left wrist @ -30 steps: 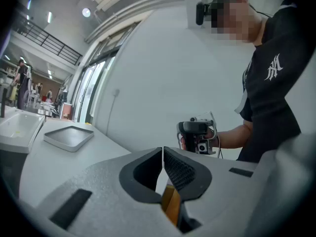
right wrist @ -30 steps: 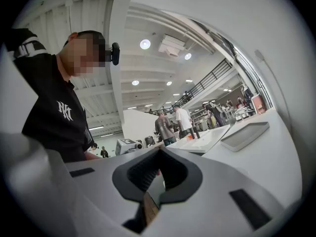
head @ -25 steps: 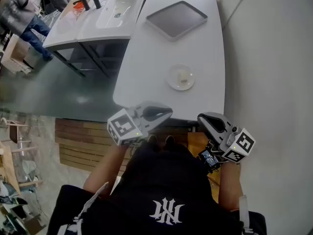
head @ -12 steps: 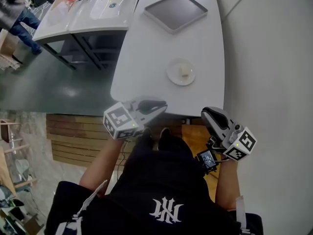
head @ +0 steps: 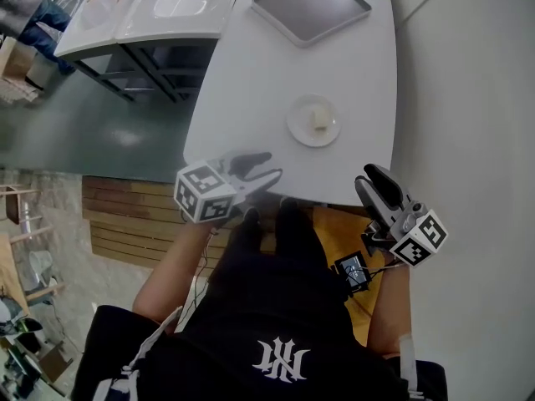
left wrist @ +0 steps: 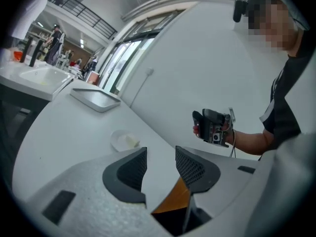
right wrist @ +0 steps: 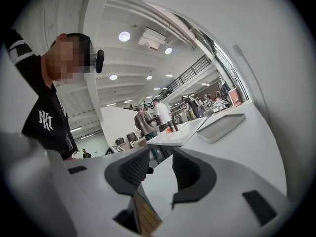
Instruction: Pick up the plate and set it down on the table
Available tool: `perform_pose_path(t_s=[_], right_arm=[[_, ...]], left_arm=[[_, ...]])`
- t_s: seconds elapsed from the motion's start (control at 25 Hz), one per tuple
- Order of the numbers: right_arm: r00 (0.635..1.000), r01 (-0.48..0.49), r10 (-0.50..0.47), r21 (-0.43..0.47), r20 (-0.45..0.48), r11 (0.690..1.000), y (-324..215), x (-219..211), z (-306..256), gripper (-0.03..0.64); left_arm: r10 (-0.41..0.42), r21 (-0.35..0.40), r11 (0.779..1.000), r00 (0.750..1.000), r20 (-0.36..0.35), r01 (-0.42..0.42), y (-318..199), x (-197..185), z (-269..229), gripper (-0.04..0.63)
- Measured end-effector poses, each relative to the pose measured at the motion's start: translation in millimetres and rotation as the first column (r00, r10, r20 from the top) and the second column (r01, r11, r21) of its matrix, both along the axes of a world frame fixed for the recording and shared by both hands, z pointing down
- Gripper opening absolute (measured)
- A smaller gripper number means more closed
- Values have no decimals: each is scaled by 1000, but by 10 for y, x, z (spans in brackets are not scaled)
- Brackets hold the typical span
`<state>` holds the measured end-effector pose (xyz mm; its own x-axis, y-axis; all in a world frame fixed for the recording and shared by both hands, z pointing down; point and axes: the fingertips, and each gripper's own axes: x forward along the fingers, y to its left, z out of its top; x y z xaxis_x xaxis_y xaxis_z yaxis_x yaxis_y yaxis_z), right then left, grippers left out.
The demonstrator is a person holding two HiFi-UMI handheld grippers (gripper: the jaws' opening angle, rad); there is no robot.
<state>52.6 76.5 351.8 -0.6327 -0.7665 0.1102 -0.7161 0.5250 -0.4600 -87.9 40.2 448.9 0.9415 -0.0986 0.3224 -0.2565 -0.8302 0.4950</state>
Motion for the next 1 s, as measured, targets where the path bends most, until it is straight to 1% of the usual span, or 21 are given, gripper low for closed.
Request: perform_pose_path(t_s=[0.08, 0.16, 0.28, 0.36, 0.4, 0.52, 0.6, 0.72, 0.8, 0.92, 1.0], right_arm=[[1000, 10, -11, -44, -10, 999, -130, 160, 178, 123], [999, 30, -32, -109, -18, 994, -289, 308, 387, 144], [997, 74, -72, -242, 17, 968, -570, 477, 724, 169], [995, 102, -95, -332, 36, 938, -758, 546, 937, 176], [994, 111, -102, -372, 42, 922, -861, 580, 1038, 176], [992, 128, -113, -470, 61, 873, -1189, 674, 1309, 176], [991, 137, -122, -520, 63, 843, -1357, 724, 1471, 176], [989, 145, -128, -591, 71, 794, -1499, 792, 1670, 176], [989, 146, -127, -634, 75, 759, -1538, 822, 1781, 176], [986, 159, -146, -689, 77, 707, -1552, 813, 1925, 176], [983, 175, -165, -712, 84, 680, -1575, 768, 1972, 176]], left_arm=[[-57, -50, 997, 998, 27, 59, -138, 80, 124, 156], [-114, -107, 987, 992, 52, 119, -295, 171, 248, 170], [-145, -178, 970, 981, 126, 166, -503, 336, 460, 181], [-162, -214, 956, 970, 184, 200, -637, 411, 585, 181], [-174, -233, 947, 964, 200, 220, -717, 441, 623, 181], [-227, -270, 921, 950, 213, 281, -1010, 506, 669, 181], [-246, -287, 908, 943, 224, 306, -1147, 527, 708, 181], [-242, -311, 894, 932, 270, 323, -1219, 551, 806, 181], [-239, -341, 878, 926, 293, 335, -1223, 565, 846, 181], [-209, -387, 858, 918, 338, 338, -1184, 586, 941, 179], [-188, -409, 849, 915, 358, 334, -1173, 604, 997, 179]])
